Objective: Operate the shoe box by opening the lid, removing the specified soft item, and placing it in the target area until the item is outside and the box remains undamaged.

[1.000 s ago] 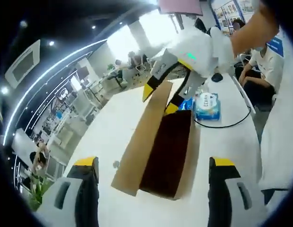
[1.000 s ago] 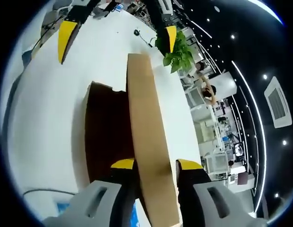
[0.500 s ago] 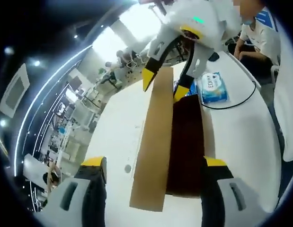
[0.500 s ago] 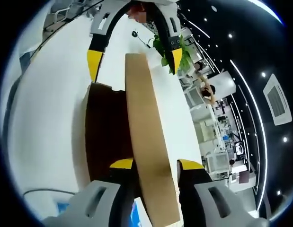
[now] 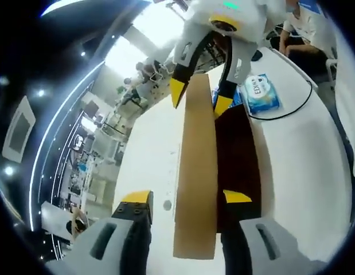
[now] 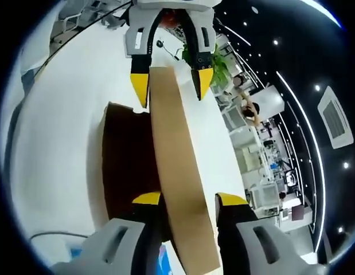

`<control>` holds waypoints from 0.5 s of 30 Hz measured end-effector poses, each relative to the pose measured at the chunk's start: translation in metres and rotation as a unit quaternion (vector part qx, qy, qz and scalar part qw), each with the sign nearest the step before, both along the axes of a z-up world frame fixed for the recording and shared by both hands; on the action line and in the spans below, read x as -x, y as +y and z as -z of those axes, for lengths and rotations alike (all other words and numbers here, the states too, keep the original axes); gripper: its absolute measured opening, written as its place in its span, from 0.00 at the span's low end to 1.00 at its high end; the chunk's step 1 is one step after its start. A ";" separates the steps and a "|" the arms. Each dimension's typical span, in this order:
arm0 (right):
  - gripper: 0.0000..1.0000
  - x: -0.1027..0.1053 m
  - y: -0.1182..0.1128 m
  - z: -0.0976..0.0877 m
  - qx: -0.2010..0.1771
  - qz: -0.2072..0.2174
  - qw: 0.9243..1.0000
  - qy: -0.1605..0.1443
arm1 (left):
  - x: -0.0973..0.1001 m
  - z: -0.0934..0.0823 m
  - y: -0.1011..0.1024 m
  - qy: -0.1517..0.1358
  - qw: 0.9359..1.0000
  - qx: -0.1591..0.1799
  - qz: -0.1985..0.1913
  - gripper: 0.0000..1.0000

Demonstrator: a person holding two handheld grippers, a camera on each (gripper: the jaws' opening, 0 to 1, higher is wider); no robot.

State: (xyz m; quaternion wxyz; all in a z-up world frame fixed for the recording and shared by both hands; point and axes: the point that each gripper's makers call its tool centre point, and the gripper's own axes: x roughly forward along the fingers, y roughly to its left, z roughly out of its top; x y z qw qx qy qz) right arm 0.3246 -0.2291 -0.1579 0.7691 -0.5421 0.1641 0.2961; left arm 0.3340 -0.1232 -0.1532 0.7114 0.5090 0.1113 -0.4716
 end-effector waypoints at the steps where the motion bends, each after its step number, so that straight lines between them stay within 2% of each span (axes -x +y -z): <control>1: 0.35 0.000 0.000 0.000 -0.001 0.001 1.000 0.000 | 0.000 0.000 0.000 0.000 1.000 0.000 0.000 0.46; 5: 0.36 0.001 0.000 -0.001 0.000 0.002 1.000 -0.002 | 0.002 0.004 -0.002 0.007 1.000 -0.006 0.004 0.41; 15: 0.36 0.002 0.000 -0.001 -0.004 0.013 1.000 -0.005 | 0.001 0.011 0.002 -0.002 1.000 -0.026 0.008 0.30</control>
